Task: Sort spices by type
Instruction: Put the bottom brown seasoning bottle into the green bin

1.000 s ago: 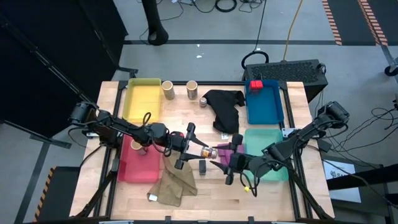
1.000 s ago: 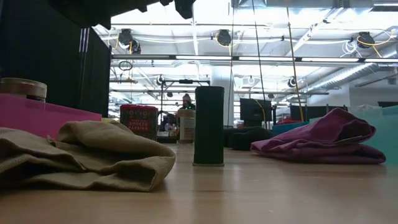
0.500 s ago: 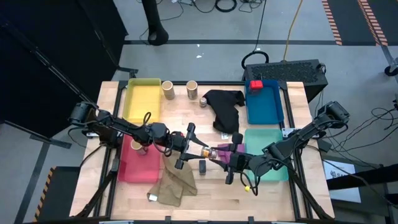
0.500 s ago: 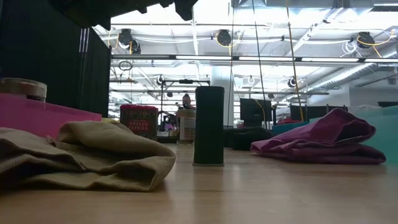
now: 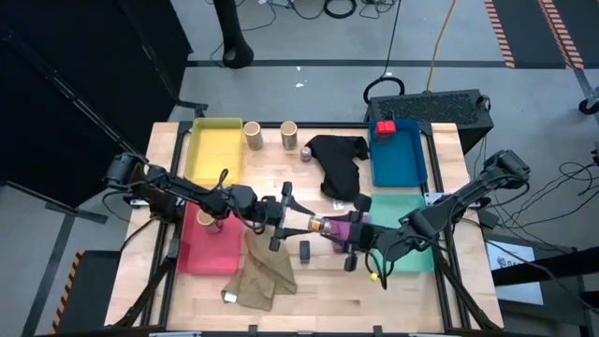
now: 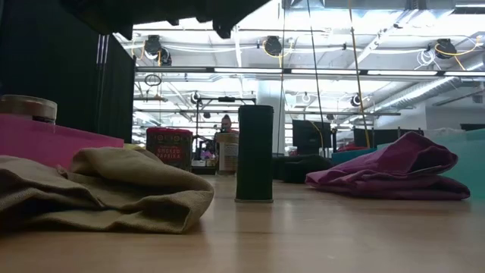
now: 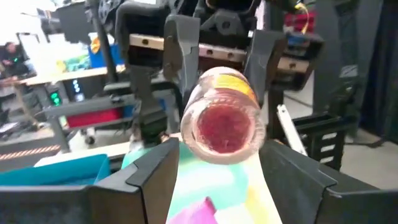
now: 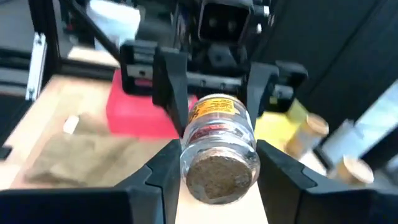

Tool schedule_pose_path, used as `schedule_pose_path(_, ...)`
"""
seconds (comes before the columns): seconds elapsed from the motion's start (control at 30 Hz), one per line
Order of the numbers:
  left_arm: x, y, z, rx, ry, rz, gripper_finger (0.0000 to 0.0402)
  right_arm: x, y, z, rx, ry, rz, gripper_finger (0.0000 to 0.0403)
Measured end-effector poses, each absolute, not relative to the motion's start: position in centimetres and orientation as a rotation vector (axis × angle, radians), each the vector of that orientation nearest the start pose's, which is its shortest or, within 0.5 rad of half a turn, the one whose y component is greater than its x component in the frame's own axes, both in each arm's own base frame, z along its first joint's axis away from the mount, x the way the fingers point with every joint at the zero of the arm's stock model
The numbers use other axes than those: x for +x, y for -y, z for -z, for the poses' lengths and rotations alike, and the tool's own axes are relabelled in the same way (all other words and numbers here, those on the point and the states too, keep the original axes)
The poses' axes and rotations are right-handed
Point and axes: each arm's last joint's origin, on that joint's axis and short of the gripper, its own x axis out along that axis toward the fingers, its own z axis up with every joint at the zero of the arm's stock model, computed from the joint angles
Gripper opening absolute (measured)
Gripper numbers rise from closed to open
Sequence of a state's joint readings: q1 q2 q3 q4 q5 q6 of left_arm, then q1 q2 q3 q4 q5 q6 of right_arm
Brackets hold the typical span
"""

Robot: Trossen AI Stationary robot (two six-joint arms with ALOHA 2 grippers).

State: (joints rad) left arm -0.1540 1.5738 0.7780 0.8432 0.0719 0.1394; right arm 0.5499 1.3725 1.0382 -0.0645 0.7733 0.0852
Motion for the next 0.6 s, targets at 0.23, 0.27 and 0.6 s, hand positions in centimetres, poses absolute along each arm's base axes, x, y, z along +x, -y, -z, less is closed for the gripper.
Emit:
schedule_pose_path(0.23, 32.9, 4.1, -23.1, 0.140, -0.027, 0.174, 0.0230, 24.4, -11.2, -32.4, 0.107, -0.770, 0.249, 0.0146)
schedule_pose_path(0.27, 32.9, 4.0, -23.0, 0.140, -0.033, 0.157, 0.0230, 24.0, -10.6, -32.4, 0.167, -0.881, 0.271, 0.0146)
schedule_pose_path(0.6, 32.4, 3.7, -24.2, 0.138, -0.005, 0.083, 0.0230, 20.1, -7.3, -28.7, 0.433, -1.591, 0.344, 0.0146)
